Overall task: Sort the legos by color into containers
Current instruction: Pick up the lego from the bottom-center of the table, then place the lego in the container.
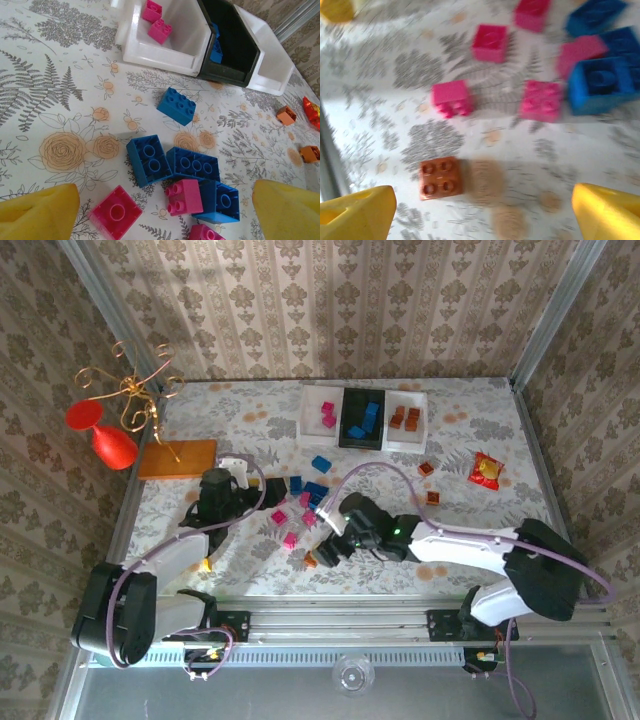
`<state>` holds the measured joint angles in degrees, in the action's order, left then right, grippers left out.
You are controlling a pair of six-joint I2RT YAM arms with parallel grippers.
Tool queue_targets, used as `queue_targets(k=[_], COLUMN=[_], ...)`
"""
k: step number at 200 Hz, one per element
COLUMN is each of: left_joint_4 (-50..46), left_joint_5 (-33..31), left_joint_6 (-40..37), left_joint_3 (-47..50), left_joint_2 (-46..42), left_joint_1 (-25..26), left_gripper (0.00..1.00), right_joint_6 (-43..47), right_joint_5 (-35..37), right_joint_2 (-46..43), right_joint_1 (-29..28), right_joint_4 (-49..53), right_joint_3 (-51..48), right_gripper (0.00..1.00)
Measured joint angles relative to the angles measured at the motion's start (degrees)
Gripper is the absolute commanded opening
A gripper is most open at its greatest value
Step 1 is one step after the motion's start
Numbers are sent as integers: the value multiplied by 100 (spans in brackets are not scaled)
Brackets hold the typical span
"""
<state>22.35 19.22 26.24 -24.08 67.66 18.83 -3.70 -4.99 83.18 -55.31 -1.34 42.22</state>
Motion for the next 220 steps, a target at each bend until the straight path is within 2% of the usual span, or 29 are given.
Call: queue_targets(k=[38, 51, 70, 100, 124, 142, 176, 201, 220], left_joint_4=[0, 2, 2, 0, 0, 2, 24, 133, 179], left_joint_5=[42, 55, 57, 59, 61, 66, 160, 321, 398], left_joint_6=[68, 81, 81, 85, 85, 85, 105, 122, 120], left_joint_3=[0, 0, 0, 0, 0, 0, 0, 0, -17], left_joint_2=[15, 17, 24, 57, 68, 74, 87, 186, 291], left_joint_1=[-61, -61, -61, -61, -61, -61, -61, -26, 125], left_gripper=[90, 90, 90, 90, 90, 90, 90, 90, 90], right_joint_6=[221, 262, 297, 367, 337, 280, -4, -503, -981], right_joint_5=[-26, -20, -20, -33, -66, -92, 48, 323, 468], right_joint_2=[979, 1196, 1419, 1611, 1600, 1471, 439, -555, -914], right_joint_1=[-468, -474, -474, -474, -450, -339, 496, 1646, 2522], right_joint_4=[-94, -131, -195, -293, -343, -376, -413, -544, -826], right_joint_3=[212, 275, 382, 511, 516, 433, -103, -358, -337], right_gripper=[85, 77, 61, 42, 35, 33, 32, 31, 31])
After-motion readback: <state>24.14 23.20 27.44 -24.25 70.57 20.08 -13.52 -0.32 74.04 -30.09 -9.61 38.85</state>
